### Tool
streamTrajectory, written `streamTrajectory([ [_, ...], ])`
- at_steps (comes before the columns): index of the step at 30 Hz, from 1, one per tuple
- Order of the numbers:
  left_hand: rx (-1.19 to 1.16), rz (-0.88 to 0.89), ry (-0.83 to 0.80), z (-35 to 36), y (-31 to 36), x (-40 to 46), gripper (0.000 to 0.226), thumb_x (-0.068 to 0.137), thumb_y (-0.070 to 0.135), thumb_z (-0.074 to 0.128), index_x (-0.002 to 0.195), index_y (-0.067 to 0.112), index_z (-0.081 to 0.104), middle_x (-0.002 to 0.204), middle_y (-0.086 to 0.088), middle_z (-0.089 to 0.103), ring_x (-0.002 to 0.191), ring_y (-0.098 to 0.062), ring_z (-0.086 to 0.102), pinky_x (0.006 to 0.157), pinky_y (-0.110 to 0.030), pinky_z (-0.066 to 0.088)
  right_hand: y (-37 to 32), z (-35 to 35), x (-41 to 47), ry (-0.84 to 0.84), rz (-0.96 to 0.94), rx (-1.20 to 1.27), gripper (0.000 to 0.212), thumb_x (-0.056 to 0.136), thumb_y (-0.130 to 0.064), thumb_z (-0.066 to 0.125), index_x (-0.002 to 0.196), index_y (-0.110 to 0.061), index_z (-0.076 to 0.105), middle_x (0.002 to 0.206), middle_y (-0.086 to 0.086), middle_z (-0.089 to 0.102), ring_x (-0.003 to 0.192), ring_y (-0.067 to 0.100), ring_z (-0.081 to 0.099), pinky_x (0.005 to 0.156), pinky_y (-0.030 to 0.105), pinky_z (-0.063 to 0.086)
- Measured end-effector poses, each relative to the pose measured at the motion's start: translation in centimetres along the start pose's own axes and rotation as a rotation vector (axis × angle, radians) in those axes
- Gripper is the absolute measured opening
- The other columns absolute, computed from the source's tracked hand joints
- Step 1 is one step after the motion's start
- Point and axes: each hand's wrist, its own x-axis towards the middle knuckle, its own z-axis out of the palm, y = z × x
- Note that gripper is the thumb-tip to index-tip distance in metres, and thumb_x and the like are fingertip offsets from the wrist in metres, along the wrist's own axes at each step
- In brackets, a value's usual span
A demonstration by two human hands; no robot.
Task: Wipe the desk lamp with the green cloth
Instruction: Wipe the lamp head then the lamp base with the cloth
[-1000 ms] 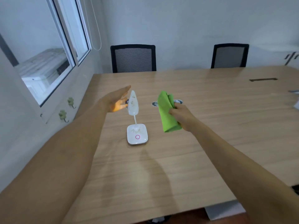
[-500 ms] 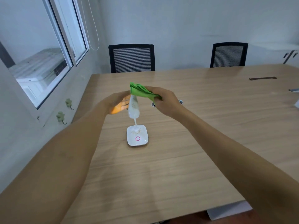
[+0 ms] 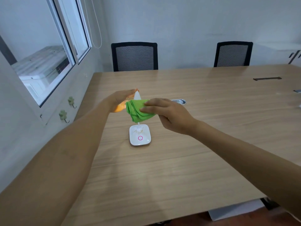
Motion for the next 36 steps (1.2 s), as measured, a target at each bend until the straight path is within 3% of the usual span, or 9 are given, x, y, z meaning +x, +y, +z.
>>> streamTrajectory([
  [6,-0.010,-0.019,0.044,-0.1,0.0,0.4,0.013,0.092,0.030,0.057,0.096,0.019,0.063,0.105,0.000,0.064,0.100,-0.017,0.058,0.105,-0.035,0.041,-0.5,-0.6,-1.8,0.143,-0.115,-0.096,0.051,0.080,0.011,0.038,0.114,-0.009,0.070,0.124,0.014,0.065,0.117,0.032,0.059,0.098,0.035,0.047],
  [10,0.049,-0.009,0.086,0.2,0.5,0.0,0.012,0.095,0.018,0.049,0.099,0.012,0.059,0.104,-0.004,0.063,0.086,-0.014,0.063,0.069,-0.021,0.059,0.0,-0.2,0.3,0.272,0.114,-0.006,0.053,0.078,0.011,0.036,0.118,-0.007,0.067,0.122,0.015,0.064,0.113,0.028,0.059,0.097,0.032,0.048],
  [14,0.077,-0.006,-0.024,0.1,0.5,-0.1,0.037,0.084,0.019,0.058,0.118,0.003,0.059,0.120,-0.014,0.062,0.112,-0.028,0.058,0.103,-0.040,0.044,0.2,1.2,2.4,0.180,0.226,0.054,0.059,0.075,-0.004,0.027,0.119,-0.010,0.066,0.122,0.013,0.065,0.113,0.029,0.062,0.092,0.039,0.054],
  [17,0.064,-0.033,0.010,1.1,1.0,-0.9,0.022,0.096,0.028,0.048,0.088,0.012,0.061,0.087,-0.004,0.062,0.085,-0.019,0.059,0.089,-0.033,0.045,-0.3,2.0,2.5,0.116,0.209,0.079,0.059,0.076,-0.007,0.025,0.116,-0.009,0.068,0.121,0.013,0.066,0.112,0.030,0.063,0.089,0.042,0.055],
  [21,0.048,-0.055,0.018,0.6,0.5,-0.1,0.021,0.093,0.035,0.053,0.088,0.017,0.062,0.076,0.000,0.066,0.071,-0.015,0.060,0.071,-0.030,0.053,-1.5,1.9,0.1,0.130,0.074,0.018,0.053,0.079,0.002,0.030,0.114,-0.009,0.070,0.119,0.013,0.068,0.112,0.030,0.062,0.091,0.039,0.053],
  [25,-0.030,-0.038,0.069,0.5,0.3,0.2,0.023,0.091,0.029,0.058,0.110,0.015,0.059,0.108,0.001,0.062,0.098,-0.015,0.059,0.102,-0.030,0.043,-2.2,1.9,-3.5,0.190,-0.106,-0.120,0.053,0.088,0.001,0.027,0.113,-0.014,0.071,0.121,0.009,0.068,0.117,0.029,0.061,0.095,0.036,0.051],
  [31,-0.015,-0.023,0.065,0.4,0.2,0.2,0.021,0.092,0.024,0.057,0.109,0.013,0.061,0.112,-0.002,0.067,0.100,-0.015,0.062,0.091,-0.026,0.048,-0.3,0.9,-2.2,0.366,0.075,-0.127,0.048,0.080,0.008,0.034,0.113,-0.001,0.069,0.116,0.019,0.068,0.110,0.033,0.062,0.093,0.036,0.051],
  [33,-0.024,-0.013,0.071,0.6,0.3,0.0,0.006,0.092,0.019,0.056,0.096,0.016,0.060,0.100,0.002,0.066,0.090,-0.009,0.061,0.081,-0.022,0.049,0.2,0.7,-0.6,0.319,0.153,-0.099,0.049,0.079,0.005,0.034,0.114,0.000,0.067,0.115,0.018,0.067,0.107,0.032,0.062,0.092,0.036,0.051],
  [36,-0.045,0.006,0.057,0.5,0.3,-0.2,0.014,0.086,0.018,0.063,0.099,0.014,0.060,0.111,-0.003,0.063,0.096,-0.013,0.062,0.094,-0.029,0.048,0.6,1.4,1.0,0.200,0.218,-0.042,0.053,0.076,0.000,0.031,0.116,-0.003,0.066,0.115,0.017,0.067,0.105,0.033,0.064,0.087,0.040,0.055],
])
